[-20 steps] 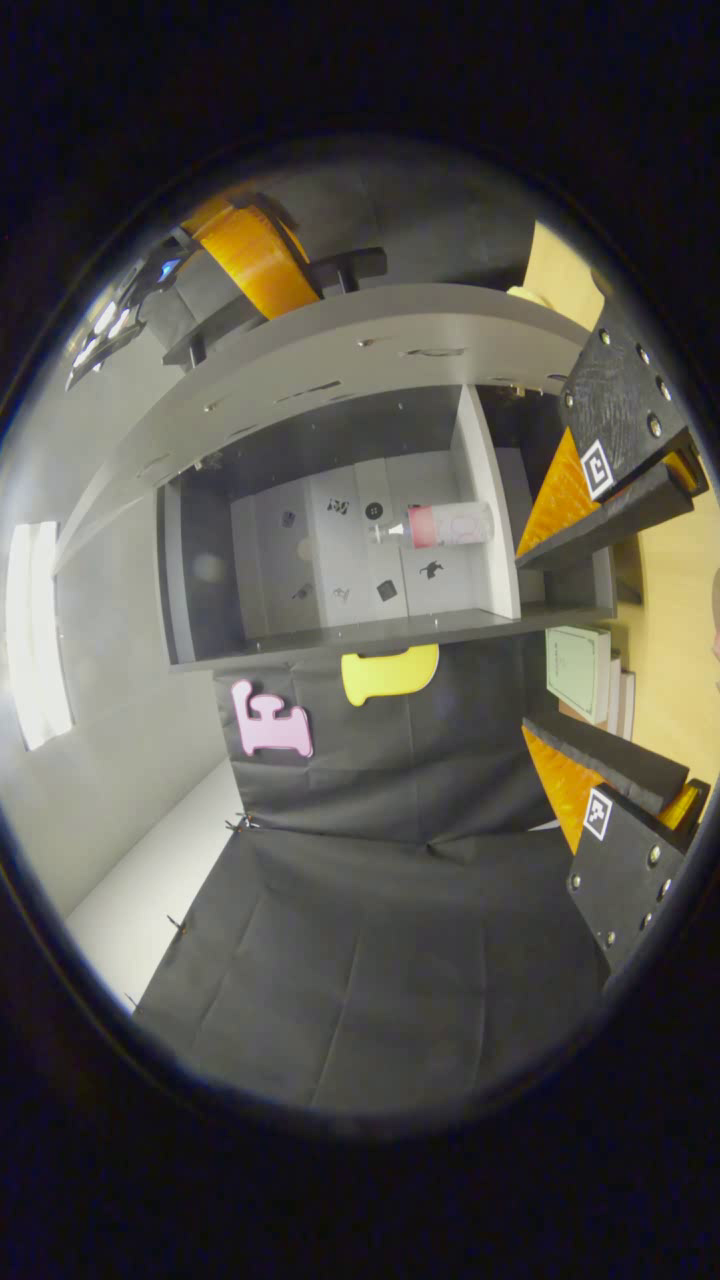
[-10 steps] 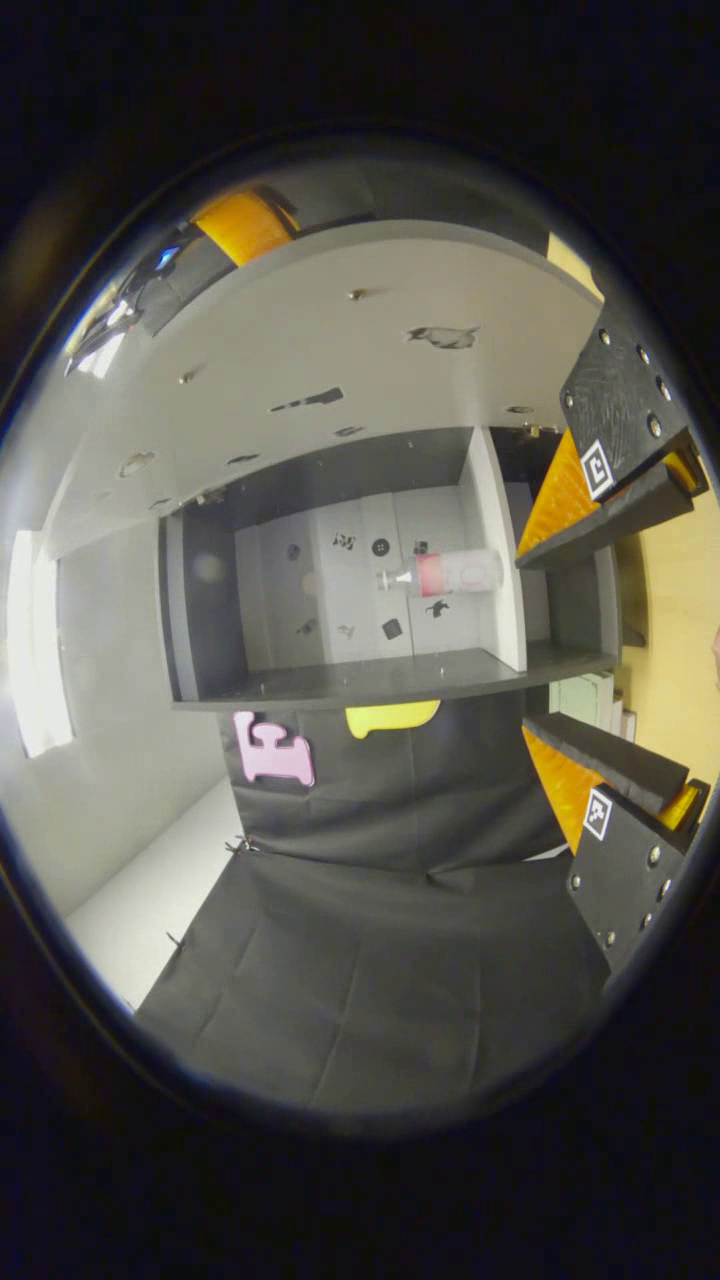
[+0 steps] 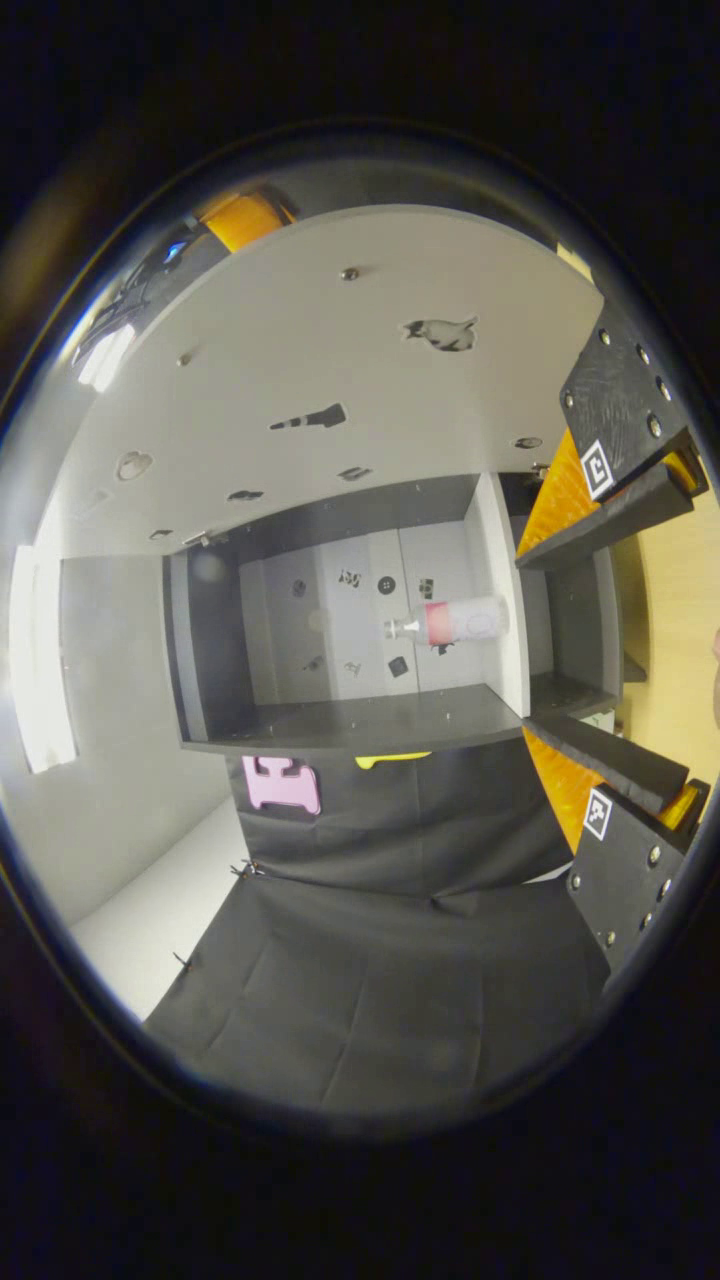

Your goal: Open the cabinet door with the right hand, grasp the bottle in the cabinet with the left hand and place it on the coaster, then close the cabinet door with the right hand.

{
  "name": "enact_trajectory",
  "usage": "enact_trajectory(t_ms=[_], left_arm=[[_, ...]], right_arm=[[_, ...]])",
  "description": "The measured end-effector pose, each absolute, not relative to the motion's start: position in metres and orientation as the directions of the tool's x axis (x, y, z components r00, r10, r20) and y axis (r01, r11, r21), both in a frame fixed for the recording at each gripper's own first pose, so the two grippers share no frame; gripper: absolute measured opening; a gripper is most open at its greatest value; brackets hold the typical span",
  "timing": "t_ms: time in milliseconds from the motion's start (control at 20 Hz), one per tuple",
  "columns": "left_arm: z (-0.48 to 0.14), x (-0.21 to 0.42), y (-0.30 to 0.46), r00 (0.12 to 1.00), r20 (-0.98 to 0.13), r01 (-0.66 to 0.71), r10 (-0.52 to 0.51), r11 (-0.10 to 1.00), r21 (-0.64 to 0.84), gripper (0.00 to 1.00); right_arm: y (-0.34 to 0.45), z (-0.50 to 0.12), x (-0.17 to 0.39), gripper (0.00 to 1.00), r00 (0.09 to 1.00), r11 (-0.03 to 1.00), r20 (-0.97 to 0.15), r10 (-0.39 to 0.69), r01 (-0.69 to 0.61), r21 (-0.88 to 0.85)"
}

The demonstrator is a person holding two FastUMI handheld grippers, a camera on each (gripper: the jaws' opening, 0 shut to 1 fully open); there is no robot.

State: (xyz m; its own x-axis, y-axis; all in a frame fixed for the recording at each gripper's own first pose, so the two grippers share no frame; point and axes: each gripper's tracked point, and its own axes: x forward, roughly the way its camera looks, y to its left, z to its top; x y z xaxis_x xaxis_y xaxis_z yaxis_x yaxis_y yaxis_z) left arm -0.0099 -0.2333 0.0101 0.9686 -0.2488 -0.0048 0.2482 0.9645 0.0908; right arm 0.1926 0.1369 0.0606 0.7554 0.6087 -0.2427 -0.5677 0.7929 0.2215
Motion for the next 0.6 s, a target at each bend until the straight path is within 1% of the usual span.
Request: enact_trajectory(t_ms=[50, 100, 150, 200, 300, 450, 500, 550, 600], left_arm=[[0.011, -0.012, -0.236, 0.968, -0.003, 0.248, -0.249, 0.964, 0.094, 0.87], [0.013, -0.014, -0.238, 0.969, -0.002, 0.247, -0.248, 0.964, 0.097, 0.89], [0.012, -0.017, -0.240, 0.969, -0.003, 0.246, -0.247, 0.964, 0.098, 0.87], [0.012, -0.020, -0.242, 0.969, -0.003, 0.244, -0.245, 0.965, 0.097, 0.89], [0.013, -0.026, -0.247, 0.969, -0.003, 0.245, -0.245, 0.965, 0.097, 0.89], [0.015, -0.033, -0.250, 0.970, -0.002, 0.240, -0.241, 0.964, 0.112, 0.89], [0.016, -0.035, -0.251, 0.971, -0.001, 0.238, -0.240, 0.964, 0.117, 0.88], [0.016, -0.038, -0.249, 0.972, -0.003, 0.236, -0.237, 0.965, 0.119, 0.88], [0.016, -0.040, -0.248, 0.972, -0.007, 0.234, -0.235, 0.965, 0.119, 0.87]], right_arm=[[0.133, 0.061, 0.194, 0.14, 0.767, 0.803, -0.240, 0.595, -0.554, 0.219], [0.132, 0.060, 0.196, 0.14, 0.779, 0.813, -0.237, 0.581, -0.541, 0.215], [0.129, 0.059, 0.199, 0.14, 0.792, 0.825, -0.236, 0.563, -0.524, 0.211], [0.125, 0.059, 0.201, 0.13, 0.807, 0.839, -0.232, 0.543, -0.506, 0.202], [0.120, 0.060, 0.204, 0.13, 0.831, 0.860, -0.225, 0.508, -0.474, 0.188], [0.120, 0.061, 0.201, 0.14, 0.835, 0.858, -0.204, 0.512, -0.481, 0.181], [0.117, 0.062, 0.201, 0.10, 0.840, 0.862, -0.200, 0.505, -0.481, 0.159], [0.115, 0.063, 0.200, 0.14, 0.846, 0.869, -0.198, 0.494, -0.475, 0.139], [0.112, 0.064, 0.199, 0.10, 0.854, 0.876, -0.193, 0.482, -0.465, 0.129]])
